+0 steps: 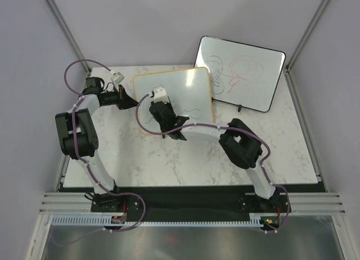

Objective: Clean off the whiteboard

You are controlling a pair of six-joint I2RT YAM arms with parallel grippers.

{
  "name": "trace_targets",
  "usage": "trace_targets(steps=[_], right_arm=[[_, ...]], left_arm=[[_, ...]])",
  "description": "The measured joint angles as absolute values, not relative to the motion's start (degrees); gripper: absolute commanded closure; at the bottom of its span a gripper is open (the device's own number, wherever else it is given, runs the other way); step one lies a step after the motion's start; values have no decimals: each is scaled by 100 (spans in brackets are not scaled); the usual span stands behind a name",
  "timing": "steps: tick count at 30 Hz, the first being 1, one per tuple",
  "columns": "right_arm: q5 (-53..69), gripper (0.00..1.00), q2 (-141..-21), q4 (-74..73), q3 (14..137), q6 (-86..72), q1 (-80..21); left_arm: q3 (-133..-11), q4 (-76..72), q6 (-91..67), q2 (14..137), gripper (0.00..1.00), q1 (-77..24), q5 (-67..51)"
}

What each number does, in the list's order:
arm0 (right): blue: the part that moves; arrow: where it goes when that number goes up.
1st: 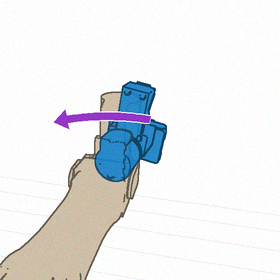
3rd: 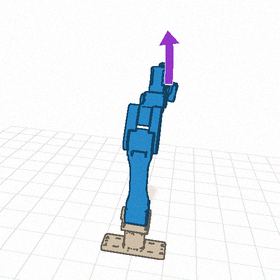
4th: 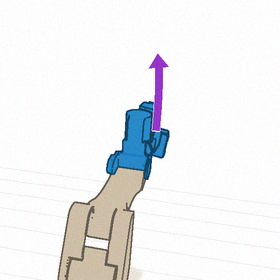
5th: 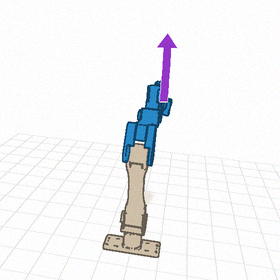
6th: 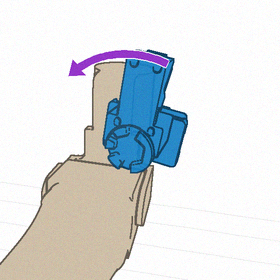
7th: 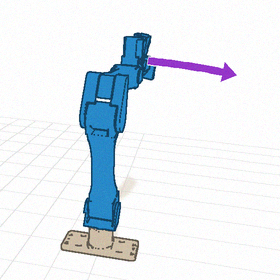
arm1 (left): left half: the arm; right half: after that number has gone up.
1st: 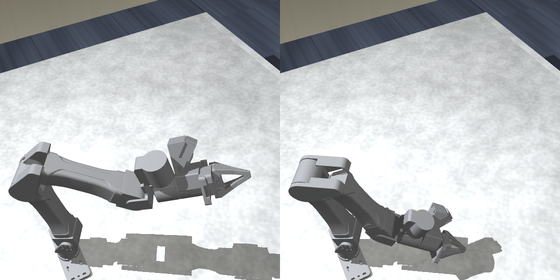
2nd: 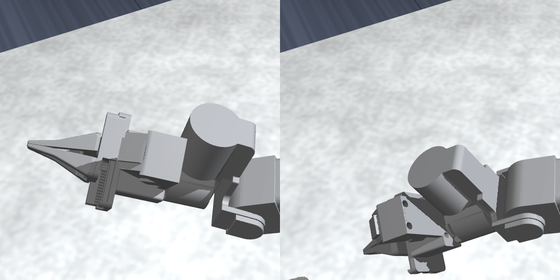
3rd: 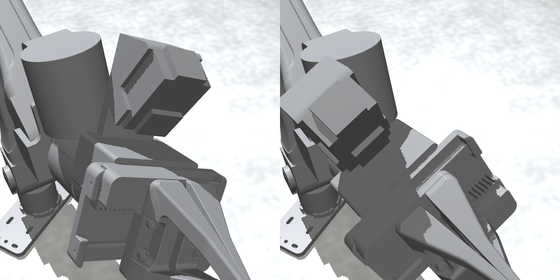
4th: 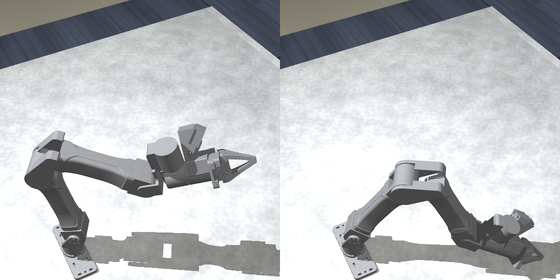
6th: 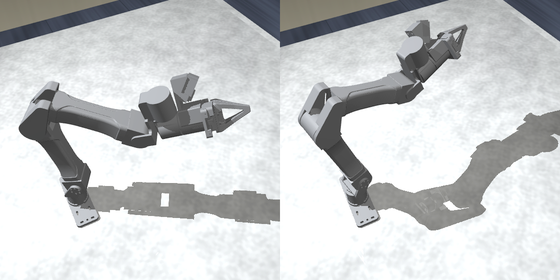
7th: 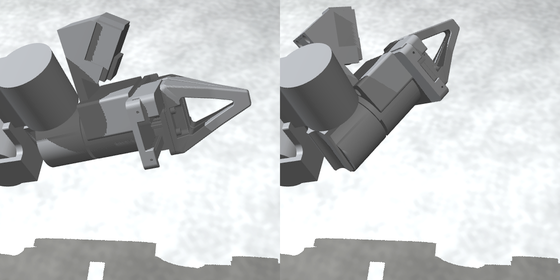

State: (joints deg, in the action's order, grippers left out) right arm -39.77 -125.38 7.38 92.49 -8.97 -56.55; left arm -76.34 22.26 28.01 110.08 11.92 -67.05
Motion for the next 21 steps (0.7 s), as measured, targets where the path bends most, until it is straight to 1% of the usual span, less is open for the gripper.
trace_targets(steps=[6, 10, 14, 21], right_arm=[[-4692, 100, -11351, 991, 7756, -1009, -4635], [-4971, 100, -11271, 1090, 7509, -956, -4445], [-5004, 100, -11675, 1087, 8068, -659, -4729], [-4003, 100, -12897, 1256, 9776, 32, -5684]], left_arm=[[-7634, 2246, 2801, 11008, 98, 1192, -6742], [-7634, 2246, 2801, 11006, 98, 1192, -6775], [-7634, 2263, 2801, 11000, 98, 1192, -6772], [-7634, 2265, 2810, 10995, 98, 1192, -6757]])
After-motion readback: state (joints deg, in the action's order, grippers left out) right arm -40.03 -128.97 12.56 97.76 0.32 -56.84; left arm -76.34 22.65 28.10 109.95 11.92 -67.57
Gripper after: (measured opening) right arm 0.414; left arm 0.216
